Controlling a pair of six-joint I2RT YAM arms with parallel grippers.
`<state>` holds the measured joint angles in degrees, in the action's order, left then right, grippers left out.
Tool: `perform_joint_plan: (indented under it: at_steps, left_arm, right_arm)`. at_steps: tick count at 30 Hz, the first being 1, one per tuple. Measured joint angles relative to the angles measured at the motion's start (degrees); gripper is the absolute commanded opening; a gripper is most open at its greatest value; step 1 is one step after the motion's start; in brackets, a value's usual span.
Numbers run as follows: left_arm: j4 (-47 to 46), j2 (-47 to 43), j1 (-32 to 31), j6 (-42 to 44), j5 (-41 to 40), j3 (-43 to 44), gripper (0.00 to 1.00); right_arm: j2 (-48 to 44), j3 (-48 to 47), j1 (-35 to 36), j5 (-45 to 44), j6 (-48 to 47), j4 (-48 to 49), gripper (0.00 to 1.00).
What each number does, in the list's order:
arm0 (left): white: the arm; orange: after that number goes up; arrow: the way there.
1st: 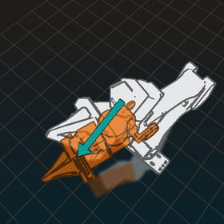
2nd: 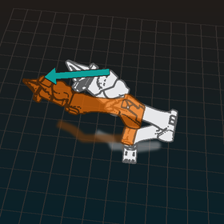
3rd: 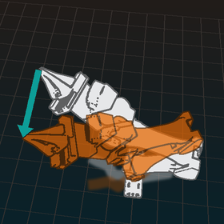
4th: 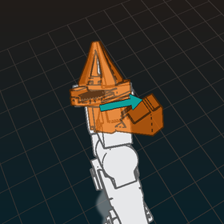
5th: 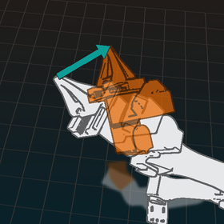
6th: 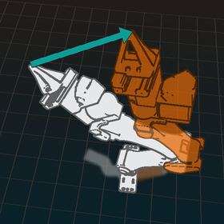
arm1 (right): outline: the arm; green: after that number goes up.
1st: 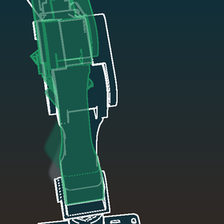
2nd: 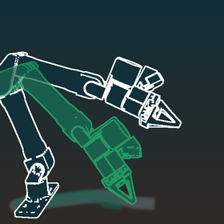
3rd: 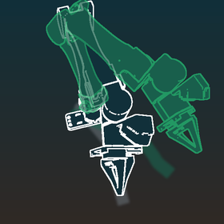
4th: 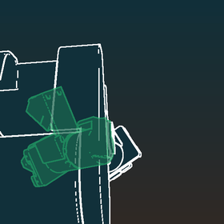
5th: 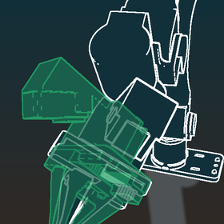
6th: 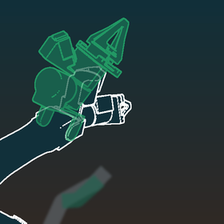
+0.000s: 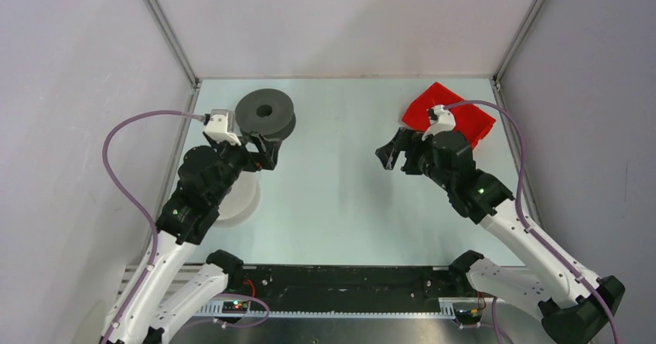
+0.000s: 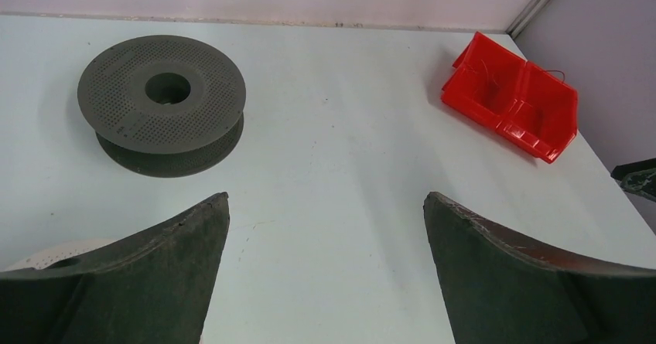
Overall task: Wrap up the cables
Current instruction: Pick up the cable reel from the center of the board.
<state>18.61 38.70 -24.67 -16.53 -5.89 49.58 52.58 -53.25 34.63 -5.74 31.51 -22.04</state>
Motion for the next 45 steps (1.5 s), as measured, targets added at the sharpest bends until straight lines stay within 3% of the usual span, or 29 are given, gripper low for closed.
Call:
perform_joint_plan:
  at_steps: [8,11,18,22,28,36,41,45]
  left_arm:
    - [0.2,4.2,2.9,-0.7,-1.1,-0.1,0.99]
    - [0.5,8.3,8.5,-4.3,2.3,0.2,1.00]
    - [1.2,18.1,24.1,-17.9,8.9,0.3,0.91]
    - [1.4,19.0,29.8,-24.7,5.8,-0.8,0.96]
    - [0.3,20.8,31.7,-28.3,-0.1,-1.1,0.95]
    - [-11.6,36.8,34.3,-26.9,3.0,2.6,0.84]
    - [-21.3,48.0,38.8,-27.7,9.5,3.2,0.79]
    - [-25.5,58.3,39.7,-28.1,14.8,6.8,0.74]
  right_arm:
    - [-0.6,0.3,0.0,1.8,-0.3,0.4,1.00]
    - [-1.3,1.0,0.0,3.2,-0.7,0.5,1.00]
    - [-3.7,1.6,0.0,6.1,-1.8,0.6,1.00]
    - [-6.5,3.1,0.0,8.5,-2.6,1.6,1.00]
    - [-8.5,4.0,0.0,11.9,-2.9,3.0,1.00]
    - [-11.9,4.5,0.0,14.1,-2.8,3.2,1.00]
    - [-16.2,6.6,0.0,18.8,-3.9,5.7,0.87]
    - [-19.1,9.2,0.0,23.8,-4.6,8.9,0.85]
